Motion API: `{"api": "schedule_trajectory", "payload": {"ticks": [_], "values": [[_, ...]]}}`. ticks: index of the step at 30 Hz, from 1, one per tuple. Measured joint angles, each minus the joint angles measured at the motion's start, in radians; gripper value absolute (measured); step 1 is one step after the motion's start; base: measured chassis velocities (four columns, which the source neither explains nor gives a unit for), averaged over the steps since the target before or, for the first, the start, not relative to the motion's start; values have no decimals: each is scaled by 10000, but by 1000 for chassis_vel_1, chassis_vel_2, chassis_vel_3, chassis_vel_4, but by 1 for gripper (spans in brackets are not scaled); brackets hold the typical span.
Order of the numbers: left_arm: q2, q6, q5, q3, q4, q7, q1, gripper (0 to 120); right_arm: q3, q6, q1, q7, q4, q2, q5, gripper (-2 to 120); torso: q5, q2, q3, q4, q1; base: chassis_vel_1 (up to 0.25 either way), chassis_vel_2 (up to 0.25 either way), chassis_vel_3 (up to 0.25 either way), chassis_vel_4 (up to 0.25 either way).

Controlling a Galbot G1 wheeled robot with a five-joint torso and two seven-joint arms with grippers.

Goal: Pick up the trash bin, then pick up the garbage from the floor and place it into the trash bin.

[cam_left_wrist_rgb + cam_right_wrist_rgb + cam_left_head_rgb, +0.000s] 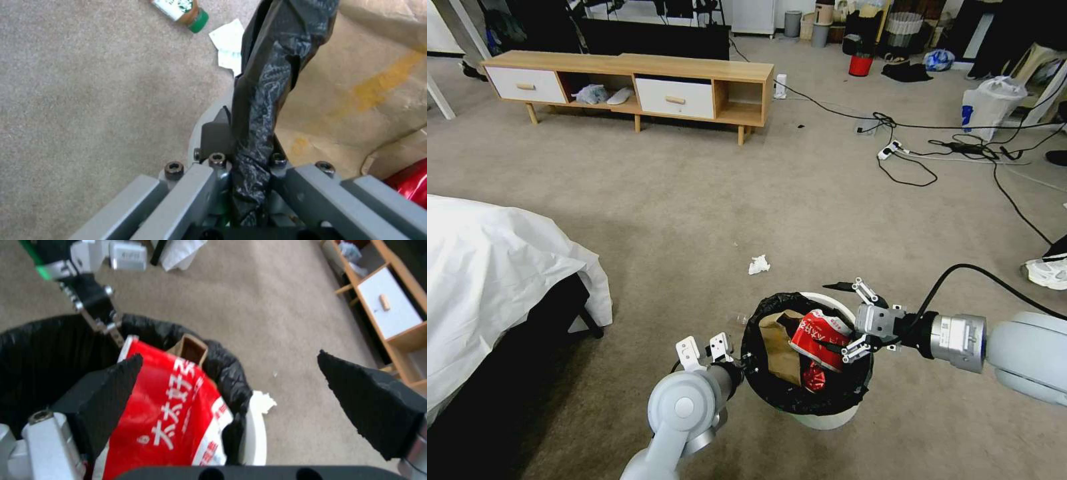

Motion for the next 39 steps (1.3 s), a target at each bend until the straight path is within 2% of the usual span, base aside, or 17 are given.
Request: {"api": "schedule_trajectory", "payload": {"ticks": [12,20,23,27,32,37,39], "values": [[211,1,122,-275,-119,143,166,1,-70,31,1080,39,443,449,386,100,0,0,0,1,0,0,0,0,0],[808,2,364,-840,-593,415,525,1,-185,32,1778,298,551,1162,516,100,-1,0,-1,0,0,0,0,0,0],[894,2,395,-954,-684,449,586,1,-207,32,1866,349,552,1296,516,100,0,0,0,0,0,0,0,0,0],[1156,3,479,-1259,-981,587,755,1,-330,28,2233,448,502,1740,522,100,-1,0,0,1,0,0,0,0,0],[1569,3,423,-1611,-1521,604,1049,1,-1198,20,3275,515,431,2762,465,100,5,0,-1,-2,0,0,0,0,0],[1799,3,408,-1800,-1852,617,1349,1,-1297,12,3418,607,415,3235,343,100,0,0,-1,3,0,0,0,0,0],[1875,2,515,-1905,-2093,677,1621,1,-1318,10,3452,715,372,3672,208,100,1,0,-1,2,0,0,0,0,0]]}}
